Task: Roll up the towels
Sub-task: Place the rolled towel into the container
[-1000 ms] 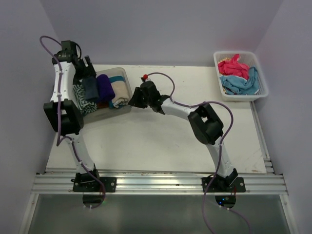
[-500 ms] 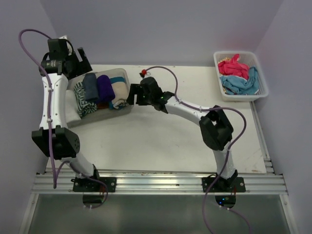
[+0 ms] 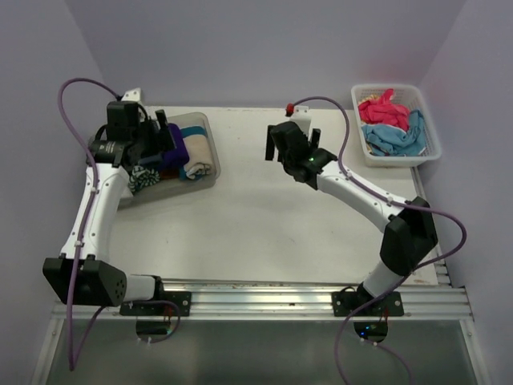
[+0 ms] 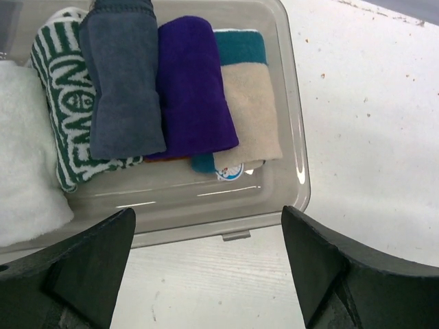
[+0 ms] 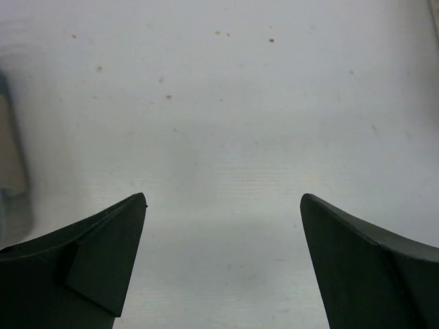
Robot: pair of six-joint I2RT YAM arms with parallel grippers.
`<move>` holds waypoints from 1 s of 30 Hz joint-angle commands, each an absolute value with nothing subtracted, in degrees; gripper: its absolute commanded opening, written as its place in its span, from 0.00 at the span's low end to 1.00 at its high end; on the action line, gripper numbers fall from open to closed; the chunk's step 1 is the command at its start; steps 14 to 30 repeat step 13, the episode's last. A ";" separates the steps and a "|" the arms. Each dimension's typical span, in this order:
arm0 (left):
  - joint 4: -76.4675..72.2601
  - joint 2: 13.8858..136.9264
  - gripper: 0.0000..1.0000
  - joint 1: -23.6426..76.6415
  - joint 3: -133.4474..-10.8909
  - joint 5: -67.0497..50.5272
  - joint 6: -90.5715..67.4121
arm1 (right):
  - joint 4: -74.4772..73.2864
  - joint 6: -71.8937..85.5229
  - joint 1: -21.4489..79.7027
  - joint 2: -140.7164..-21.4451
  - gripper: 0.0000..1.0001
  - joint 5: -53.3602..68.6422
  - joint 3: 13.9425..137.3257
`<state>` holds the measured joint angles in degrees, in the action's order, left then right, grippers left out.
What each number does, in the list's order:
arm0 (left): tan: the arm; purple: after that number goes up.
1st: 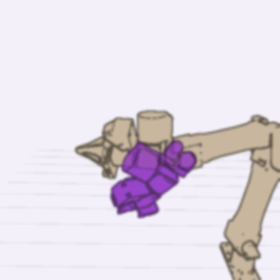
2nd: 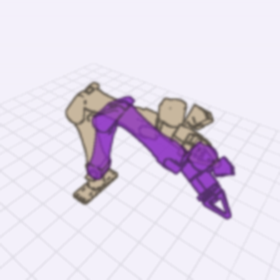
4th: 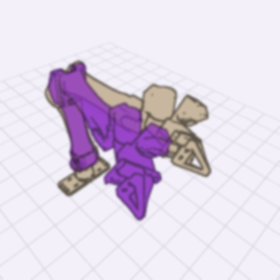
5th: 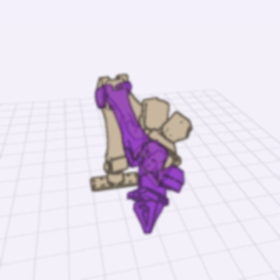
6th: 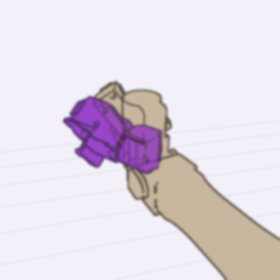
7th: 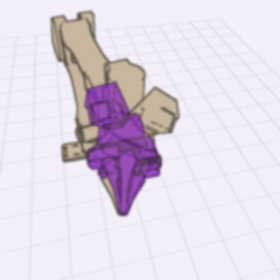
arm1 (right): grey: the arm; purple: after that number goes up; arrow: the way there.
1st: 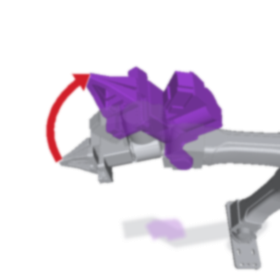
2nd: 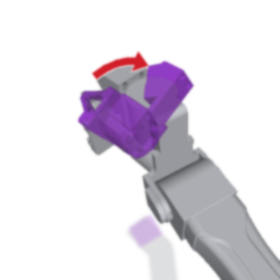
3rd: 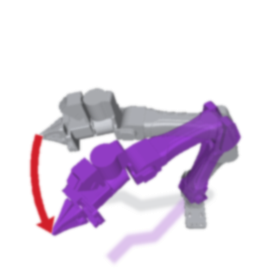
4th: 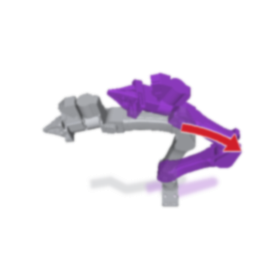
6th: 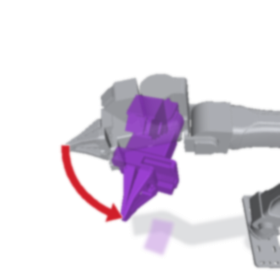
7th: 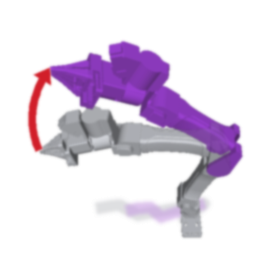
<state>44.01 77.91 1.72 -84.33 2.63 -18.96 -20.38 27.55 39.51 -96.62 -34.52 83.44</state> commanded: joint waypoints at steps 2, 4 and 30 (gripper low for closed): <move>37.53 72.34 0.91 2.28 -76.48 2.72 -20.39 | -24.35 24.43 40.17 -89.83 0.99 -45.00 75.34; 35.61 69.98 0.92 2.72 -72.54 2.64 -20.83 | -24.96 24.70 40.08 -86.86 0.99 -46.05 71.30; 33.93 67.06 0.92 3.08 -68.29 1.23 -20.74 | -27.77 28.74 40.08 -78.14 0.99 -48.60 60.65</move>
